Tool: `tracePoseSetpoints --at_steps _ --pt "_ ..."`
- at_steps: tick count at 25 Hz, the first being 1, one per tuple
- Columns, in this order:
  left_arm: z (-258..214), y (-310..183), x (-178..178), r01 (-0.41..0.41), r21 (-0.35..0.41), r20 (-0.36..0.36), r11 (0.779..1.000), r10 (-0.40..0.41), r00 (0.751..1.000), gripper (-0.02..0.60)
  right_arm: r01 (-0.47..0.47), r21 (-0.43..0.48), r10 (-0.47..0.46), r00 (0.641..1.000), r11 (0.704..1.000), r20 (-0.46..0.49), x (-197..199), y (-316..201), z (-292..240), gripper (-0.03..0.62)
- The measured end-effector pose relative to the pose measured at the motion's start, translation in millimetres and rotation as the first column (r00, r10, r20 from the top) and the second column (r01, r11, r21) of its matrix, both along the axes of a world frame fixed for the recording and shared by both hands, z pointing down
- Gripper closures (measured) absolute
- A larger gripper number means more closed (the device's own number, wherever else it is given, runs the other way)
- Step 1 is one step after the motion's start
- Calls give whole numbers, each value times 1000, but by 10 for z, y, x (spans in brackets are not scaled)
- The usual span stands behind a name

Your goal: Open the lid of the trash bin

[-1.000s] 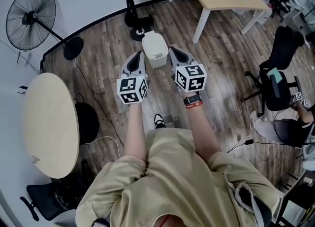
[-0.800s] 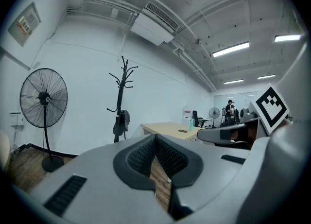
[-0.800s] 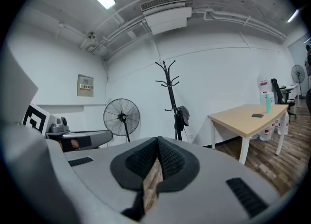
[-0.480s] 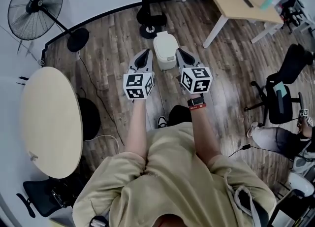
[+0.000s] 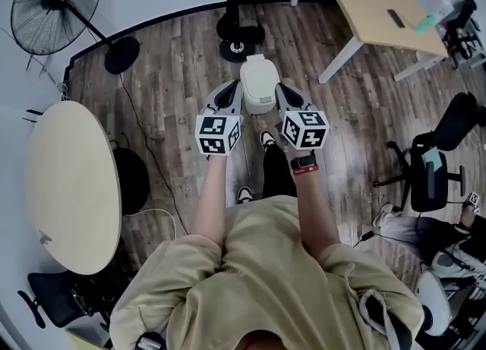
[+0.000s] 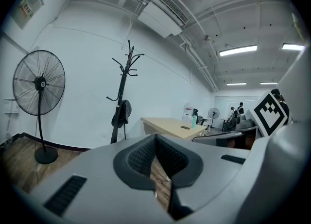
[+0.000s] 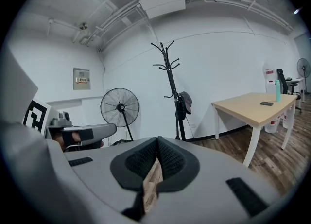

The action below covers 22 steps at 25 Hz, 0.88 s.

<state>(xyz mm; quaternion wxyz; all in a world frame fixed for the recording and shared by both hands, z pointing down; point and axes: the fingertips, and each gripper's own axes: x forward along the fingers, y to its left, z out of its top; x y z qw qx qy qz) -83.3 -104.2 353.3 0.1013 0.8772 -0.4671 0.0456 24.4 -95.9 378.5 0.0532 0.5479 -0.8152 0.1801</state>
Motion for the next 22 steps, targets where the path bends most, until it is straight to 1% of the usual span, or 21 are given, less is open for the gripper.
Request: tracePoseSetpoints --at_steps 5,10,12,15,22 --pt "199 -314 175 18 -43 2 999 -18 1000 558 40 -67 -39 999 997 16 99 -283 321 578" --pt "535 -580 286 21 -105 1 994 -21 1000 557 73 -135 -69 997 988 38 155 -593 665 579" --pt "668 -655 305 20 -130 4 991 -19 1000 558 84 -155 -81 996 984 29 160 -684 801 578" --pt "837 -775 323 22 -158 4 987 -21 1000 558 91 -190 -85 996 978 39 176 -781 1022 579" --pt "1261 -981 355 21 -218 8 976 -20 1000 558 118 -271 -118 993 955 16 209 -901 1575 579"
